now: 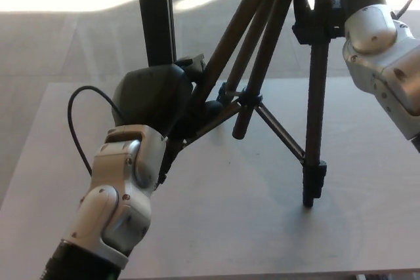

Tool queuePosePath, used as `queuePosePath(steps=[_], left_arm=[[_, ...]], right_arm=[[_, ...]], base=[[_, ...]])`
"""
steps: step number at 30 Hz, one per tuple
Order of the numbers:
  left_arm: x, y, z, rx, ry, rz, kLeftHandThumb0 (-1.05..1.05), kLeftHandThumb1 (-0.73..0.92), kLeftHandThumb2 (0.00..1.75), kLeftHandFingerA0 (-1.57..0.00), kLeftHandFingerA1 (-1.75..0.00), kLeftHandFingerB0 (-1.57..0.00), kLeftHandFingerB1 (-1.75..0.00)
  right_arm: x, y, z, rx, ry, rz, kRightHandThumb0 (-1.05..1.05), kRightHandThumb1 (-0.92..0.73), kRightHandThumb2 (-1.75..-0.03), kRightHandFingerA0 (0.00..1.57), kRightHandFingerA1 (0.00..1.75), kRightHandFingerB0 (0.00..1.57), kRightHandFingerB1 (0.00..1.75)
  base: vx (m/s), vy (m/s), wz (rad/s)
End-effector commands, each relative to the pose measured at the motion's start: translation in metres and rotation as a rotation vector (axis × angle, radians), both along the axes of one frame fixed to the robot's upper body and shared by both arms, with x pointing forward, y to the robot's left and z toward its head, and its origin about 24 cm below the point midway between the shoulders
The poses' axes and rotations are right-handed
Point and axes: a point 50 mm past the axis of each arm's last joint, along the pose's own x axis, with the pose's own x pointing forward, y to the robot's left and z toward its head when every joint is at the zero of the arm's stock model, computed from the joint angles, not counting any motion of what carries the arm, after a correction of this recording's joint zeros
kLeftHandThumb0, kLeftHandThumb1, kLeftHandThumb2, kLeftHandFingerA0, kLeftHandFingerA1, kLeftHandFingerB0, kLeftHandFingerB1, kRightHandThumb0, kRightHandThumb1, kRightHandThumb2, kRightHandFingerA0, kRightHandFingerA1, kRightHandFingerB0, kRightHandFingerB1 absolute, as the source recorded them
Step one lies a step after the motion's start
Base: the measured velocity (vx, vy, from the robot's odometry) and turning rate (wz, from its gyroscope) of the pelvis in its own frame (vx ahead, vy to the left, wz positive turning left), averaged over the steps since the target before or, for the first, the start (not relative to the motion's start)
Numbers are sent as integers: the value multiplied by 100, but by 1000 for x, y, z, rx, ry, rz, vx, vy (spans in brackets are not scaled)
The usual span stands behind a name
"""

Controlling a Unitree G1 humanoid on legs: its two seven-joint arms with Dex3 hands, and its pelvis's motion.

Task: Use both hands of the robot to pick up the tripod lying in the middle of the desk and make it stand upright on the desk

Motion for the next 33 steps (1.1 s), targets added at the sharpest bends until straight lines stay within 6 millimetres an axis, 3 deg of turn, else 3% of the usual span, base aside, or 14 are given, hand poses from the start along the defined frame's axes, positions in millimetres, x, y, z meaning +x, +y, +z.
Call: queuePosePath(steps=[1, 4, 6, 7, 9, 15, 16, 18, 19, 21, 24, 25, 26, 33], left_arm=[[-26, 59, -68, -114, 163, 221, -21, 62, 73, -91, -163, -79, -101], [-26, 59, -68, -119, 174, 221, -23, 63, 72, -91, -162, -81, -89], [-27, 59, -70, -123, 179, 220, -22, 60, 70, -93, -142, -78, -75], [-29, 60, -76, -138, 200, 228, -24, 63, 73, -89, -159, -77, -101], [-32, 60, -80, -132, 201, 218, -24, 62, 71, -90, -144, -75, -74], [-37, 59, -85, -130, 225, 221, -26, 63, 70, -86, -151, -73, -70], [-38, 59, -88, -138, 231, 225, -25, 64, 72, -83, -175, -69, -139], [-38, 59, -89, -142, 233, 227, -25, 64, 72, -83, -175, -69, -139], [-39, 59, -91, -150, 244, 237, -25, 64, 71, -87, -173, -75, -95], [-40, 59, -95, -154, 257, 249, -20, 62, 71, -96, -167, -75, -74], [-41, 59, -95, -164, 278, 266, -23, 64, 77, -92, -167, -79, -79], [-41, 59, -96, -165, 277, 265, -19, 62, 81, -96, -164, -77, -72], [-41, 60, -97, -164, 278, 266, -21, 62, 83, -93, -161, -77, -71], [-44, 62, -100, -118, 289, 274, -25, 60, 89, -72, -111, -79, -74]], right_arm=[[-21, 27, 19, -885, -389, 232, -23, -57, -103, 92, 174, 81, 132], [-22, 27, 17, -892, -393, 238, -21, -54, -107, 93, 172, 80, 139], [-22, 28, 15, -887, -391, 257, -30, -51, -112, 119, 137, 95, 122], [-23, 31, 10, -882, -355, 263, -24, -57, -104, 90, 175, 74, 150], [-25, 32, 6, -883, -371, 273, -22, -53, -106, 89, 175, 73, 157], [-26, 32, 0, -873, -387, 279, -24, -52, -109, 91, 175, 72, 161], [-26, 32, -2, -871, -390, 283, -25, -49, -117, 93, 175, 77, 159], [-26, 31, -3, -870, -392, 286, -25, -49, -117, 93, 175, 77, 159], [-26, 31, -5, -875, -364, 292, -26, -52, -118, 93, 175, 75, 158], [-25, 30, -10, -873, -361, 294, -23, -48, -117, 93, 175, 77, 156], [-25, 28, -14, -859, -367, 295, -23, -45, -122, 92, 175, 73, 165], [-25, 27, -16, -855, -366, 292, -30, -46, -117, 121, 141, 101, 129], [-24, 26, -17, -855, -362, 286, -23, -44, -123, 93, 175, 76, 164], [-20, 14, -20, -846, -265, 271, -22, -52, -115, 91, 175, 76, 151]], base=[[0, 0, 0], [0, 0, 0], [0, 0, 0], [0, 0, 0], [0, 0, 0], [0, 0, 0], [0, 0, 0], [0, 0, 0], [0, 0, 0], [0, 0, 0], [0, 0, 0], [0, 0, 0], [0, 0, 0], [0, 0, 0]])
